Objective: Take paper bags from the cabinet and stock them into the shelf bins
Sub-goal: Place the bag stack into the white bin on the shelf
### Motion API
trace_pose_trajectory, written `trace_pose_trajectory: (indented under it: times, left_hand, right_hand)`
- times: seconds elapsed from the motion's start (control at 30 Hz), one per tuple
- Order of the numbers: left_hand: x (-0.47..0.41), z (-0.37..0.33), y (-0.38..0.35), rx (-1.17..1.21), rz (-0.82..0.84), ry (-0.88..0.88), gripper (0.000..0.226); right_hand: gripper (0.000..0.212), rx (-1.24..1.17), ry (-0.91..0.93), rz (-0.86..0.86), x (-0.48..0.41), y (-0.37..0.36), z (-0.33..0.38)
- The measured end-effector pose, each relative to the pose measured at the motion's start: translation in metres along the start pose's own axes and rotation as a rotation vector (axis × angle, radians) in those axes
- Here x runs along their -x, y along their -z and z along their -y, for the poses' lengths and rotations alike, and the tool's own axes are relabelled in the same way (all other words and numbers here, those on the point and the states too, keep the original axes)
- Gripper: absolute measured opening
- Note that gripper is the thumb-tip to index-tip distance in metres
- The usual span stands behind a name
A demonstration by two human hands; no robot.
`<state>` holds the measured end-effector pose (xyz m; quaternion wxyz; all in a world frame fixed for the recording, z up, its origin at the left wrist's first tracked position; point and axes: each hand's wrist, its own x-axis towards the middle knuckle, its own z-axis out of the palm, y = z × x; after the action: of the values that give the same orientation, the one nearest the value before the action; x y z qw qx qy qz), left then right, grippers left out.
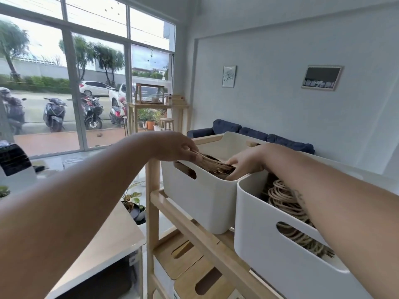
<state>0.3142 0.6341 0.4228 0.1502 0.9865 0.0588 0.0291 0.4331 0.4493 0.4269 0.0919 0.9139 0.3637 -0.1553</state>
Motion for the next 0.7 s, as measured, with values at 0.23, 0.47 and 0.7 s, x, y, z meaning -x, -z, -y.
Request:
trace_pose_trajectory:
  times: [0.23,0.47,0.7]
  left_hand:
    - [0.027,-0.025,0.009,-0.056,-0.189,0.022,0.043]
    - [0.074,-0.085,-0.023,0.083,-0.476,-0.032,0.016]
    - [0.124,-0.177,-0.061,0.040,-0.556,-0.172,0.009]
  right_hand:
    - [0.092,-0.335,0.082,-0.089,0.030,0.005,-0.009]
    - [0.052,-0.366,0.041,-0.512,0.099,-0.022,-0.018]
    - [0.041,-0.210,-0.030,-0.660,0.212,-0.078,-0.052]
